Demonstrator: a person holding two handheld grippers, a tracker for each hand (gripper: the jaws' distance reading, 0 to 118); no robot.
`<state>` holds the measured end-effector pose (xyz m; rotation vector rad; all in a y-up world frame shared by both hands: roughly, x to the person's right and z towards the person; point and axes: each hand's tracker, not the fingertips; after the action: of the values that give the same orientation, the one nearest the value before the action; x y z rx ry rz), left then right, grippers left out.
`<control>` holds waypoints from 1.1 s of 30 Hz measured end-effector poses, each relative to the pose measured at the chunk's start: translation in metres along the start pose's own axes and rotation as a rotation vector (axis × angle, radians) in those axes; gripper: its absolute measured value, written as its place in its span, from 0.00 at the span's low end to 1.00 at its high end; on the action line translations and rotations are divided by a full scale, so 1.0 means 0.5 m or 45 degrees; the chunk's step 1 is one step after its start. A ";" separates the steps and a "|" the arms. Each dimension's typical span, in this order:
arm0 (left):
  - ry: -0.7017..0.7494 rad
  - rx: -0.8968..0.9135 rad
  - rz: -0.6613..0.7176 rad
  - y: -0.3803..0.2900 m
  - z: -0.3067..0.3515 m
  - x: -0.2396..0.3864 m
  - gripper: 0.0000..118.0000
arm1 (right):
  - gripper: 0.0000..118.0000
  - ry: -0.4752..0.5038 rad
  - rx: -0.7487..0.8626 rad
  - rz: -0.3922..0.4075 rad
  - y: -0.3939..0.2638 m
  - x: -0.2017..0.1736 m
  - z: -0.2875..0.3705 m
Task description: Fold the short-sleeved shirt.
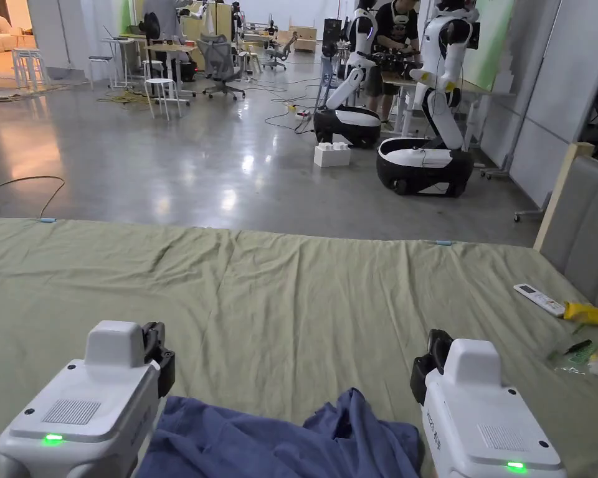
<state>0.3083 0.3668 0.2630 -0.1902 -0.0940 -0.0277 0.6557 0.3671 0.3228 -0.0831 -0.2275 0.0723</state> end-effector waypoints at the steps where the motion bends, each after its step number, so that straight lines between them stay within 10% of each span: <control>1: 0.007 -0.004 0.000 -0.002 -0.001 -0.008 0.01 | 0.03 0.002 0.007 -0.004 0.001 -0.002 -0.001; 17: -0.102 -0.618 0.145 -0.155 -0.290 -0.095 0.01 | 0.03 0.014 -0.091 -0.002 -0.046 0.006 -0.062; 19: -0.114 -0.704 0.099 -0.181 -0.344 -0.093 0.12 | 0.03 0.005 -0.111 0.009 -0.058 0.011 -0.074; 24: -0.128 -0.879 0.076 -0.241 -0.465 -0.081 0.80 | 0.03 -0.030 -0.177 0.025 -0.090 0.029 -0.101; 33: -0.104 -1.021 -0.027 -0.318 -0.519 -0.034 0.76 | 0.03 -0.091 -0.292 0.054 -0.151 0.077 -0.126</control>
<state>0.3093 0.1616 0.0377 -0.9924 -0.1635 -0.0784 0.7120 0.2905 0.2768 -0.3144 -0.3053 0.0914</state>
